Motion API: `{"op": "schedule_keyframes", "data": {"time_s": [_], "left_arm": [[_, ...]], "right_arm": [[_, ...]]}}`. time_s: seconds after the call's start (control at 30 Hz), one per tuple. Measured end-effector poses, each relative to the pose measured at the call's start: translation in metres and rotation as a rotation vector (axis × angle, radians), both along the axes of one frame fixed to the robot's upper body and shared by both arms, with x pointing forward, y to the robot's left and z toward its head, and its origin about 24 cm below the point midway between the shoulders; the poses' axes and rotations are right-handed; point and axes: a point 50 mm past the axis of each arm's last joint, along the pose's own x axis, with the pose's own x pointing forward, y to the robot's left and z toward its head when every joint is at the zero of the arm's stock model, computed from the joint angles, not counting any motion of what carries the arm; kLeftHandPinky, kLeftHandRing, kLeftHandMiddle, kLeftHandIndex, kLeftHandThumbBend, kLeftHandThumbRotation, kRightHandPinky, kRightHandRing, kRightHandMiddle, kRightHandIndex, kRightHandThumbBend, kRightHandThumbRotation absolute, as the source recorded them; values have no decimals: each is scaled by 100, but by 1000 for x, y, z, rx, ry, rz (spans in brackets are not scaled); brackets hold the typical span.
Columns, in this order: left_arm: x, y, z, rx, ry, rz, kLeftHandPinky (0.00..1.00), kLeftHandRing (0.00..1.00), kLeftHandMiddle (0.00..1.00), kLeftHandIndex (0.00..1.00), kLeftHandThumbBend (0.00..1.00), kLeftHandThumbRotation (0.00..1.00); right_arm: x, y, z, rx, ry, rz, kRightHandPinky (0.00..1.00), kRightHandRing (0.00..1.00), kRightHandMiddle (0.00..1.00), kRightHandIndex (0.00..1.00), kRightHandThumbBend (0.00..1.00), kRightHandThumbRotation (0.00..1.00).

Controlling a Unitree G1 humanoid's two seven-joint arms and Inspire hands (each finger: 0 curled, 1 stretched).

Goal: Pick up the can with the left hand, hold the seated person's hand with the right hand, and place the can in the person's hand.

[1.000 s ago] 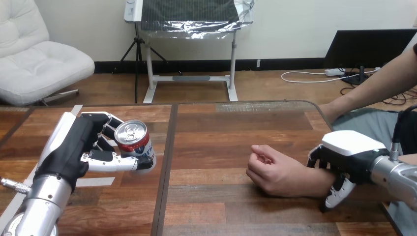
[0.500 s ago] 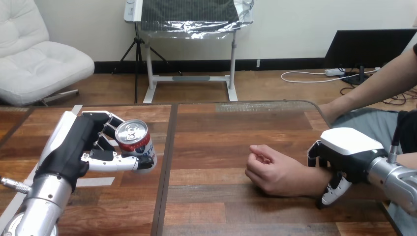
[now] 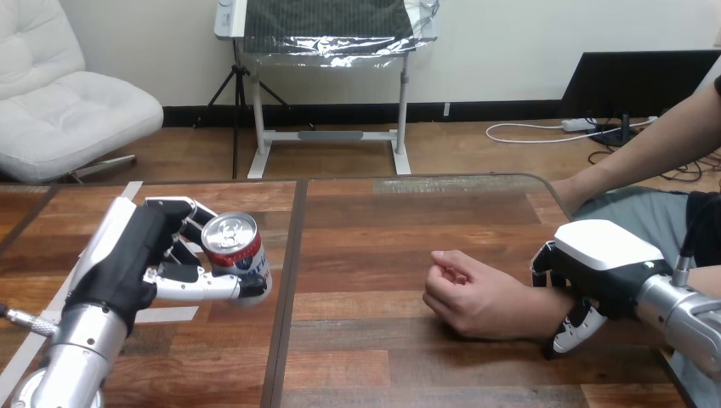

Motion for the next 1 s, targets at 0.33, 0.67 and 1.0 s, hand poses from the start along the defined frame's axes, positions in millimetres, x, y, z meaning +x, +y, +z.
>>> {"op": "schedule_keyframes", "data": {"time_s": [0.33, 0.67, 1.0], "left_arm": [[5, -2, -8, -6, 31, -5, 28, 32, 38, 43, 67, 0], [16, -4, -13, -8, 40, -19, 29, 32, 38, 43, 67, 0], [30, -11, -17, -14, 34, -32, 29, 32, 37, 42, 67, 0]], "right_arm": [[-1, -1, -1, 9, -7, 6, 19, 24, 32, 35, 65, 27], [-1, 0, 0, 22, -11, 15, 19, 25, 32, 37, 64, 23], [0, 3, 1, 52, -21, 9, 21, 26, 33, 37, 65, 20]]}}
